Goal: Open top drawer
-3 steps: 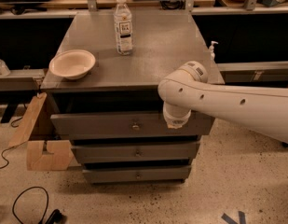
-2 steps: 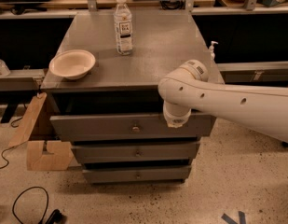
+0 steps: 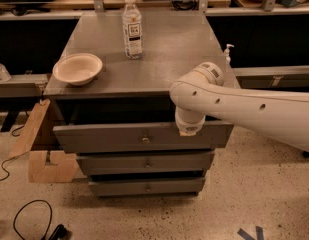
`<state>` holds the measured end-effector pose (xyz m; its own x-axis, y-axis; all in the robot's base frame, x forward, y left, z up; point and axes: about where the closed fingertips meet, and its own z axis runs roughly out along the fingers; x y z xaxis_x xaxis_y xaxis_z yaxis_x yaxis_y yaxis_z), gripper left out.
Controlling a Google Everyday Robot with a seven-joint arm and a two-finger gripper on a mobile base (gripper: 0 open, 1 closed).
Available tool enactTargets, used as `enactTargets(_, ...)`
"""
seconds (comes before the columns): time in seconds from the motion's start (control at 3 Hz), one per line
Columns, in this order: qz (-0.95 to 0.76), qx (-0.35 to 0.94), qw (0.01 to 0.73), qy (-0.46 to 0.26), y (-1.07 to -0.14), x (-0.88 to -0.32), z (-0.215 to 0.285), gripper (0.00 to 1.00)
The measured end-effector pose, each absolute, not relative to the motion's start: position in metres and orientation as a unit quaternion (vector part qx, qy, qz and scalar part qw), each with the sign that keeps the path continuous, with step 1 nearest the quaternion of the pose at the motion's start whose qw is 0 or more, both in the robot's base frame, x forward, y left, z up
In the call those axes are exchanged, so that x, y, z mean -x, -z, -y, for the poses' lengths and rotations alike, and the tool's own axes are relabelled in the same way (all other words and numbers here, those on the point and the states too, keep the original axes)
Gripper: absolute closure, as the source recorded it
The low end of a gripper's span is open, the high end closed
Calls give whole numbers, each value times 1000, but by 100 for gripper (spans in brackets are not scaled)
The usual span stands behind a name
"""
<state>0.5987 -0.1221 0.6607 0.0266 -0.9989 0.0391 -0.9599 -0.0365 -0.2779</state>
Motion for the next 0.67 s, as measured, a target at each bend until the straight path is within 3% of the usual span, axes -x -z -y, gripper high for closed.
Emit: enactTargets(0.67, -689, 711, 87, 112, -662, -599, 122, 100)
